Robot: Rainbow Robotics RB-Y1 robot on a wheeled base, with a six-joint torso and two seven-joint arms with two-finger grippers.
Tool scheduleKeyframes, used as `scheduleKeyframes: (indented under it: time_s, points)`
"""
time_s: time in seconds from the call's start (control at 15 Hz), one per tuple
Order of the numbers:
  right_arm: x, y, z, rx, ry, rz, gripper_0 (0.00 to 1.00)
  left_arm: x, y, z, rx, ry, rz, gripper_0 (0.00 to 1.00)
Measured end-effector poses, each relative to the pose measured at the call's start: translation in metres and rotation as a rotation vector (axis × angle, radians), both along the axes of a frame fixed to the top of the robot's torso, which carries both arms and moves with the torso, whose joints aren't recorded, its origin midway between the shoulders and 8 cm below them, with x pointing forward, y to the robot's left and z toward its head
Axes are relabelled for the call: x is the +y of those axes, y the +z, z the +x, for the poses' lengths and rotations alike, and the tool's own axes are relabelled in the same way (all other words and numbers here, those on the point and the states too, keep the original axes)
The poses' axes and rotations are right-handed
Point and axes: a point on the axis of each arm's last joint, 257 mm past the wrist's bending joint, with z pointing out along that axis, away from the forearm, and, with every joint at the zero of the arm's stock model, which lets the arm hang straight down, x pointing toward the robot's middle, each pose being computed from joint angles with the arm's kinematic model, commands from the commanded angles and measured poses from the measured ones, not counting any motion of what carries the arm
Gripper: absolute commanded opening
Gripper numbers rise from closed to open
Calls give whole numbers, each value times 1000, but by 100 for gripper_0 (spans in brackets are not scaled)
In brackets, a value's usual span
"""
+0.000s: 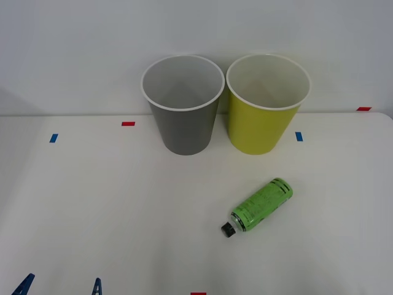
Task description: Put cans in the gray bin and PET bottles in the light green bin.
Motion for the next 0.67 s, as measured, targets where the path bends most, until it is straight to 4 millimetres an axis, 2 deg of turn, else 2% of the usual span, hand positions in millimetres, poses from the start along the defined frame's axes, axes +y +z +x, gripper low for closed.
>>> scheduleKeyframes:
  time_s: [0.4, 0.67]
  points:
    - [14, 32, 17, -102, 11, 89, 100, 0, 0, 0, 0, 0, 0, 100]
    - [18, 34, 41, -27, -12, 148, 100, 0, 0, 0, 0, 0, 0, 100]
